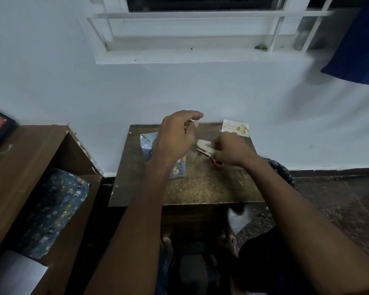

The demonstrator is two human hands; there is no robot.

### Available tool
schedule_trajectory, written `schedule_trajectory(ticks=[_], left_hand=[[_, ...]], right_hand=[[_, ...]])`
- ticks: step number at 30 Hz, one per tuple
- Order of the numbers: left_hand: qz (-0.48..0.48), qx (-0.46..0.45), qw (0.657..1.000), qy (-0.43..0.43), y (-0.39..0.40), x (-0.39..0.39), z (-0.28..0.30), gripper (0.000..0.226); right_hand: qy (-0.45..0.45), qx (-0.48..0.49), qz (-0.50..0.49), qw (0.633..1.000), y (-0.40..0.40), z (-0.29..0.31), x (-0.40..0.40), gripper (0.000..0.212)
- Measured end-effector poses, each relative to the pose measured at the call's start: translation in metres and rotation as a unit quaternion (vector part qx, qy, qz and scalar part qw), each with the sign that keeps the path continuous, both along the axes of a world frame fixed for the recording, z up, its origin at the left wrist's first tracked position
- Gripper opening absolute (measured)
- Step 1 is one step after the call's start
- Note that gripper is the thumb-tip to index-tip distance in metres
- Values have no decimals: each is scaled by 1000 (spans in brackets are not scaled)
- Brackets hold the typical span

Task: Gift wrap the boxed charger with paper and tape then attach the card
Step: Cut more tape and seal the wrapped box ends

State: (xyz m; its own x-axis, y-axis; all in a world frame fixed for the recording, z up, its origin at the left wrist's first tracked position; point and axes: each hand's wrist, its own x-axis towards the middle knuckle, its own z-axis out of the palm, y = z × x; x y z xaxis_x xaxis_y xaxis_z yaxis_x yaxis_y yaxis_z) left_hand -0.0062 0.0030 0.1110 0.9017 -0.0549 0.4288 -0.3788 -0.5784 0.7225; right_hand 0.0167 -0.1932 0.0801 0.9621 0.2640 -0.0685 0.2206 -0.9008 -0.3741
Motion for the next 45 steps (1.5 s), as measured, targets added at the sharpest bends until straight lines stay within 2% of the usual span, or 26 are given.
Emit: schedule_trajectory(ticks=[2,5,8,15,23,28,32,36,45], left_hand=[[-10,-33,999,4,3,0,2,26],[-12,-25,1000,7,7,1,3,19],[-18,0,1000,15,8,1,3,11],[-71,-52,994,61,7,-3,8,7],[-54,-81,988,123,5,-1,9,7],[-68,-157,974,148,5,-4,16,5],[-70,-228,960,148,5,-7,21,7],[-49,-290,944,146,8,-6,24,9],[-33,-300,946,115,7,-8,22,10]], right_hand=[[13,123,9,992,-10,15,-4,18],[76,332,36,940,-22,30,-16,10],[89,396,51,913,-26,31,-19,13],[72,398,70,912,-23,33,-19,14],[74,406,80,907,-22,35,-22,15],[72,385,108,914,-18,38,-21,15],[83,383,144,909,-10,41,-23,22],[98,372,131,913,-3,39,-23,27],[68,333,121,933,8,32,-23,25]])
